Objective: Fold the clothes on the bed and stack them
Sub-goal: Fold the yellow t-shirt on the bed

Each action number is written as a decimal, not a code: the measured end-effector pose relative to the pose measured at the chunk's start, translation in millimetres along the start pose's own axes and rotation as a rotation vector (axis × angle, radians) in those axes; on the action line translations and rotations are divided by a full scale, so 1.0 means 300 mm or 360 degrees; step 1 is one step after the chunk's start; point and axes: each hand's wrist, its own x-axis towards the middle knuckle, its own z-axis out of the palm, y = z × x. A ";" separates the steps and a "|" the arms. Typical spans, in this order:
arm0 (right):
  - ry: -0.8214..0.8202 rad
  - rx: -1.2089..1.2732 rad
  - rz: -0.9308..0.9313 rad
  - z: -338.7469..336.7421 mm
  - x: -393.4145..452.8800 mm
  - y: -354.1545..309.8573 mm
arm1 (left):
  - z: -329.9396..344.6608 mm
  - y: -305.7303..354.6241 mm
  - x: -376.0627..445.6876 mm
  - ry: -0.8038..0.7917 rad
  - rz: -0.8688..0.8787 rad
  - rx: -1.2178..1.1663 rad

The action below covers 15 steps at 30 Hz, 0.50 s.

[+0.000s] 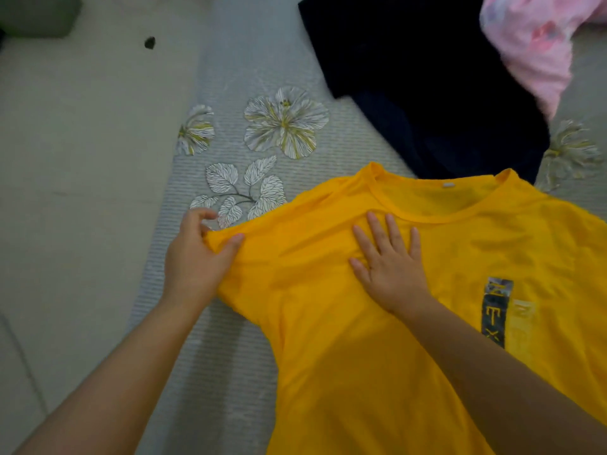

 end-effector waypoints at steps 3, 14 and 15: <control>0.0030 0.0001 0.0016 -0.006 -0.006 -0.011 | -0.053 -0.021 0.002 0.0466 0.0248 0.0221; 0.0072 -0.0045 0.0065 -0.015 -0.012 -0.023 | 0.085 -0.153 0.000 -0.0055 -0.0586 0.0182; 0.0064 -0.0058 0.0069 -0.015 -0.011 -0.022 | 0.096 -0.152 0.009 -0.0056 -0.0520 0.0277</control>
